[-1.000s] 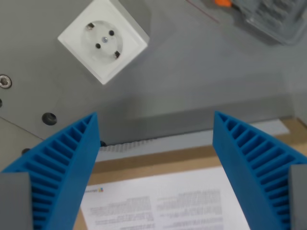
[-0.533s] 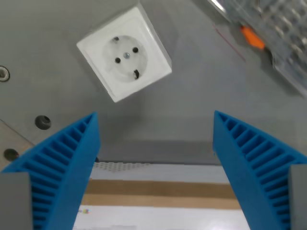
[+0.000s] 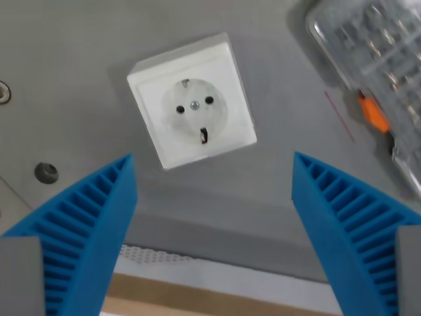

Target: Move above the white socket

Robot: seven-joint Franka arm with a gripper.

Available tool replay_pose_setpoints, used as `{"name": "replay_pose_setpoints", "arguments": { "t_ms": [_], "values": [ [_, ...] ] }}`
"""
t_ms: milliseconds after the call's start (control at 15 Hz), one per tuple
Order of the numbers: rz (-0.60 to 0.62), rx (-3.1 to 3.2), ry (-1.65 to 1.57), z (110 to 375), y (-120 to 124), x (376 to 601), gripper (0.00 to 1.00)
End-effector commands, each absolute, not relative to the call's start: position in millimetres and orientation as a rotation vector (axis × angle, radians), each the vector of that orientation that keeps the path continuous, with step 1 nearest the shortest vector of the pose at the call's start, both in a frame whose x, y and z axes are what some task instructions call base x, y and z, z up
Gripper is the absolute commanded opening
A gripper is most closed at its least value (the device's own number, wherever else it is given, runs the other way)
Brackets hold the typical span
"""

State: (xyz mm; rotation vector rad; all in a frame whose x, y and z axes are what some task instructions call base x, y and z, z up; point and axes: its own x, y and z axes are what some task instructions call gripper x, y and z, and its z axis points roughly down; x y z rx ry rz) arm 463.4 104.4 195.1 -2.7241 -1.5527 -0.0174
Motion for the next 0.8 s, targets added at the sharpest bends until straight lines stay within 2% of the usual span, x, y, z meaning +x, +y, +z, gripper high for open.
{"name": "replay_pose_setpoints", "arguments": {
  "t_ms": [67,800],
  "values": [
    [-0.233,-2.482,-1.822,184.4,109.2,459.1,1.0],
    [-0.216,-2.503,-1.784,172.5,116.4,461.5,1.0]
  ]
}}
